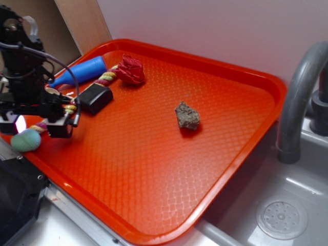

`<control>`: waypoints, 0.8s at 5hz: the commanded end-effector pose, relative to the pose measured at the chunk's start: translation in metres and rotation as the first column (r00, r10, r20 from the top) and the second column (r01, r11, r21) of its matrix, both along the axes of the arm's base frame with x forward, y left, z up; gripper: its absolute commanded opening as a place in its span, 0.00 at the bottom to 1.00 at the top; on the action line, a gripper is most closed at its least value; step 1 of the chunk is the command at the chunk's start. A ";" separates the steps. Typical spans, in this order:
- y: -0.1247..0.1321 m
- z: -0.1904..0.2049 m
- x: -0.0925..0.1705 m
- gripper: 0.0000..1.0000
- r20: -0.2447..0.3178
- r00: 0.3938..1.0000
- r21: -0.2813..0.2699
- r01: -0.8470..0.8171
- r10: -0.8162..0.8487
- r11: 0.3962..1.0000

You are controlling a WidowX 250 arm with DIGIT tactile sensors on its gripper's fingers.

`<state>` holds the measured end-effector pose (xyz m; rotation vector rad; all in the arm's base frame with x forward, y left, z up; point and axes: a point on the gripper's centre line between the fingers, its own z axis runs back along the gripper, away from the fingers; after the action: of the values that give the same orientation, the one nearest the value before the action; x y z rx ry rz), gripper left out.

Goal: Grab the green ball.

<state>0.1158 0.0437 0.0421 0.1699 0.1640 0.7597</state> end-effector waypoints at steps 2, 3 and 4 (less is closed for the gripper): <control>0.011 -0.001 -0.016 1.00 -0.018 1.000 0.011 0.025 -0.025 1.000; 0.014 -0.011 -0.025 1.00 -0.054 0.997 0.007 0.047 -0.047 0.999; 0.013 -0.013 -0.039 0.00 -0.072 0.992 0.024 0.107 -0.105 0.994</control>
<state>0.0942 0.0492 0.0281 0.2235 0.1885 0.6607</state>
